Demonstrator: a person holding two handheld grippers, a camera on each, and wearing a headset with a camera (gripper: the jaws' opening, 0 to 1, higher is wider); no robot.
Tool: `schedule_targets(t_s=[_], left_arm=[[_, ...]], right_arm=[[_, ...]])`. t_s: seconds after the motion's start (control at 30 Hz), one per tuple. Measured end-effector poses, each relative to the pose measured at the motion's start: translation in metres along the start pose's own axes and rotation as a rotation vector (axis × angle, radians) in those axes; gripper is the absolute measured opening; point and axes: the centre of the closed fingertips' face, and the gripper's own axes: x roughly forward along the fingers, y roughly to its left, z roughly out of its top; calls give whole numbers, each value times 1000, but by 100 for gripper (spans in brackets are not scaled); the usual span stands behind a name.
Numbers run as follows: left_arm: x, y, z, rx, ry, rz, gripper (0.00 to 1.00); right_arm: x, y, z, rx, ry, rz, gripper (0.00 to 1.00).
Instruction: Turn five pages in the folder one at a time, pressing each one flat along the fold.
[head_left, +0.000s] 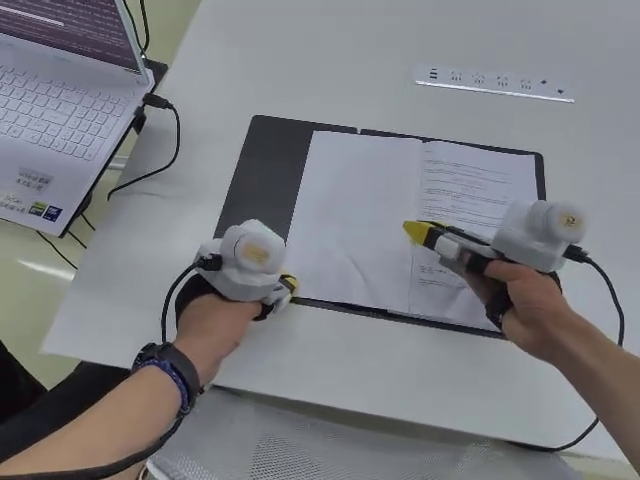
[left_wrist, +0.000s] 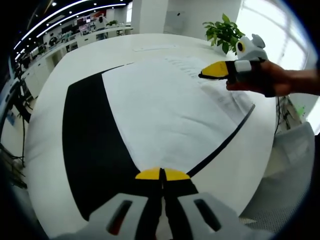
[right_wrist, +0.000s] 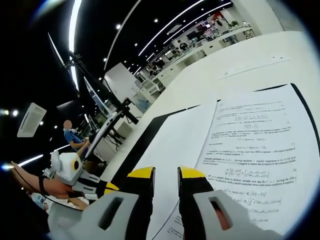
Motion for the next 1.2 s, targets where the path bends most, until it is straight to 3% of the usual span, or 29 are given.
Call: schedule_targets(t_s=[0.2,0.43,0.67,0.73,0.83,1.2], left_arm=[[1,0,0,-10,0,1,0],[1,0,0,14,12,0,0],[2,0,-1,12,18,9,0],[2,0,-1,9,19,4,0],[2,1,-1,6,20,-4,0],[1,1,-1,-9,19,-6,0]], right_arm=[[8,-2,5,2,-10,5,13],[18,-15,11,48,-52,-7,0],[29,-27,7,65,-49,-29,0],[27,-28,14,94,-80,-14,0],[27,-30,16,75,-80,-20,0],[35,-39,27,113,-130,-29,0]])
